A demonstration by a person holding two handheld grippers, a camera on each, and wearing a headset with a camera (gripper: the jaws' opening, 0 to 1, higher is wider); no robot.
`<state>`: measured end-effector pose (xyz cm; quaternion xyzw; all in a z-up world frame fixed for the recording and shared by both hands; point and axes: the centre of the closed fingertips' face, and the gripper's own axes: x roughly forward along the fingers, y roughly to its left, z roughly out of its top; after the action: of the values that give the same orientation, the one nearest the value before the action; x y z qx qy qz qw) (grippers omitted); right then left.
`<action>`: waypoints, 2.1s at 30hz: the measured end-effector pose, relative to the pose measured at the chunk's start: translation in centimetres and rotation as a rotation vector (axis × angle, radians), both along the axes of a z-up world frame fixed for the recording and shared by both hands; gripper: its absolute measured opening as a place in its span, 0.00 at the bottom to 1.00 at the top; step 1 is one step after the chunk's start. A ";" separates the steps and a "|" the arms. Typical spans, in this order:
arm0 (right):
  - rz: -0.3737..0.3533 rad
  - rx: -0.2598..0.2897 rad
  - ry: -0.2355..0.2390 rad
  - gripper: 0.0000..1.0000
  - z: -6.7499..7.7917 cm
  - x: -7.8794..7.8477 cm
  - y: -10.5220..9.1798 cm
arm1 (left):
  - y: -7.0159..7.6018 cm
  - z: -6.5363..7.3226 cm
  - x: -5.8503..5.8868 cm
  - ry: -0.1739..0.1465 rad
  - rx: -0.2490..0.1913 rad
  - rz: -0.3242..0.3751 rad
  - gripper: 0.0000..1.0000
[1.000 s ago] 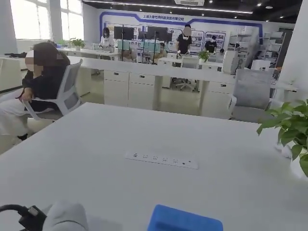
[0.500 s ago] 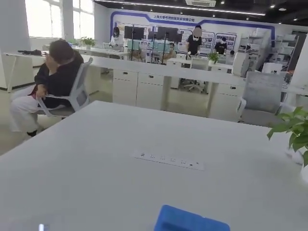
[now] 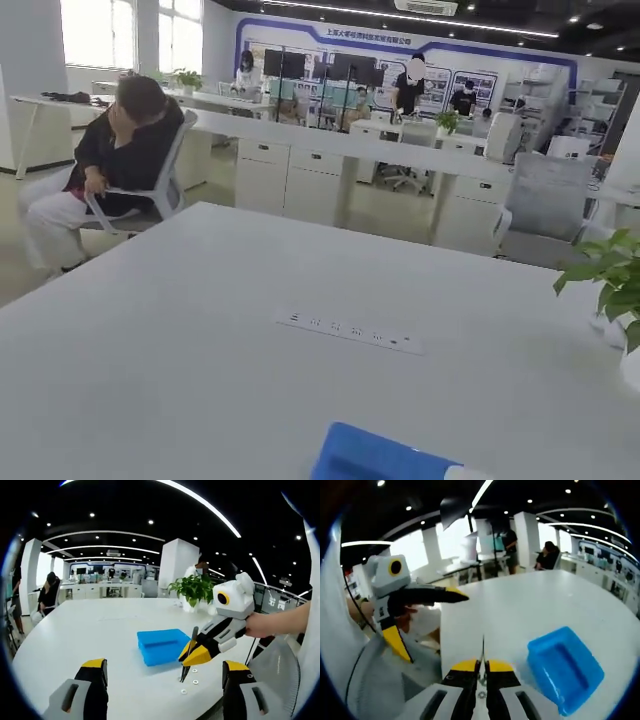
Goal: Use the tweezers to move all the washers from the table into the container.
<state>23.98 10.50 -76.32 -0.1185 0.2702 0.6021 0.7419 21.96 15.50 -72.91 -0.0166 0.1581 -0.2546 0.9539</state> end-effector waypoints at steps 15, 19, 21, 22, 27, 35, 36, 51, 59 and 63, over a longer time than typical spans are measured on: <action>-0.255 0.029 -0.050 0.02 3.5 8.2 -5.8 | -1.1 -1.2 0.6 -0.049 0.017 0.029 0.99; -0.334 0.034 -0.023 0.02 2.9 10.4 -7.0 | -2.2 -0.3 0.7 -0.064 0.016 -0.006 0.99; -0.374 0.037 -0.004 0.02 2.2 11.6 -7.6 | -2.9 -0.2 0.6 -0.094 0.069 -0.041 0.99; -0.392 0.032 0.007 0.02 1.7 12.2 -7.9 | -3.1 -0.3 0.5 -0.098 0.082 -0.051 0.99; -0.438 0.003 0.028 0.02 -0.4 14.0 -8.7 | -2.8 -0.8 0.6 -0.088 0.080 -0.042 0.99; -0.466 -0.046 0.049 0.03 -3.2 14.8 -9.2 | -2.5 -1.0 0.8 -0.085 0.057 -0.027 0.99; -0.467 -0.051 0.050 0.03 -3.3 14.7 -9.2 | -2.5 -1.0 0.8 -0.084 0.059 -0.028 0.99; -0.445 -0.072 0.000 0.03 -4.1 15.0 -9.5 | -2.1 -1.5 0.8 -0.065 0.047 -0.012 0.99; -0.437 -0.034 -0.009 0.03 -2.5 14.4 -9.2 | -2.0 -1.7 0.8 -0.052 0.044 -0.013 0.99; -0.422 0.005 -0.016 0.03 -0.6 13.0 -8.8 | -2.0 -1.7 0.8 -0.050 0.043 -0.008 0.99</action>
<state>37.01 1.73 -76.93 -0.0622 0.2816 0.4332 0.8539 22.80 13.52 -74.61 0.0109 0.1398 -0.2553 0.9566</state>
